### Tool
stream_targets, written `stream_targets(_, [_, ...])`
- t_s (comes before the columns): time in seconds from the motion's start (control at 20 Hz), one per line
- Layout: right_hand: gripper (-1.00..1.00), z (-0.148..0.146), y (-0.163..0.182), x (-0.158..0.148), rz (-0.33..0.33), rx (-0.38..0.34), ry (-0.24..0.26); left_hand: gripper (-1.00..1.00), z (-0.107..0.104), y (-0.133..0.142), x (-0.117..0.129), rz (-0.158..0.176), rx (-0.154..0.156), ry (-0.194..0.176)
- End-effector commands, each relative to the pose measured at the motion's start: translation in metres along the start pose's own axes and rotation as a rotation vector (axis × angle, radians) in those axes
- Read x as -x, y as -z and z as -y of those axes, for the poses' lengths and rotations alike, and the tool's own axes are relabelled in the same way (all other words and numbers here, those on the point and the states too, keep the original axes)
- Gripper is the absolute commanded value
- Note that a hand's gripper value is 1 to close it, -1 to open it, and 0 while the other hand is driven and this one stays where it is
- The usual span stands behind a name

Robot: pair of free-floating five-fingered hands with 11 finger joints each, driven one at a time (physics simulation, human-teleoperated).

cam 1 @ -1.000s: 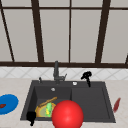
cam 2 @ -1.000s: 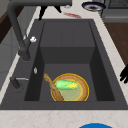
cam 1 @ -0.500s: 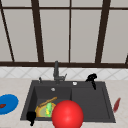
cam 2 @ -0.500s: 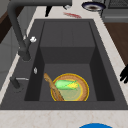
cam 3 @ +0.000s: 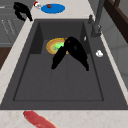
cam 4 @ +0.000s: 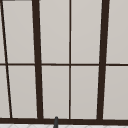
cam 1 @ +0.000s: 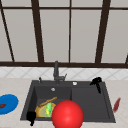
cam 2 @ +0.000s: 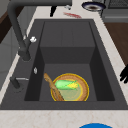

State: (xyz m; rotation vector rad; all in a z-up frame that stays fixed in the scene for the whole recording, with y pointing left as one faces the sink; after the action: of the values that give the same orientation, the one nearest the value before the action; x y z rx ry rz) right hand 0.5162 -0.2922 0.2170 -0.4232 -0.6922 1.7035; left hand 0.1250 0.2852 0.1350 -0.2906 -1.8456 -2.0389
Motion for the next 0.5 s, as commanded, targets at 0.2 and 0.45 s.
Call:
stream_targets(0.2, [-1.00,-0.030,-0.012,0.031,0.036,-0.006,-0.043,0.00,0.000,0.000,0.000,0.000,0.000,0.000])
stream_targets(0.45, [-1.00,-0.047,-0.025,0.053,0.036,-0.001,-0.037,0.00,0.000,0.000,0.000,0.000,0.000,0.000])
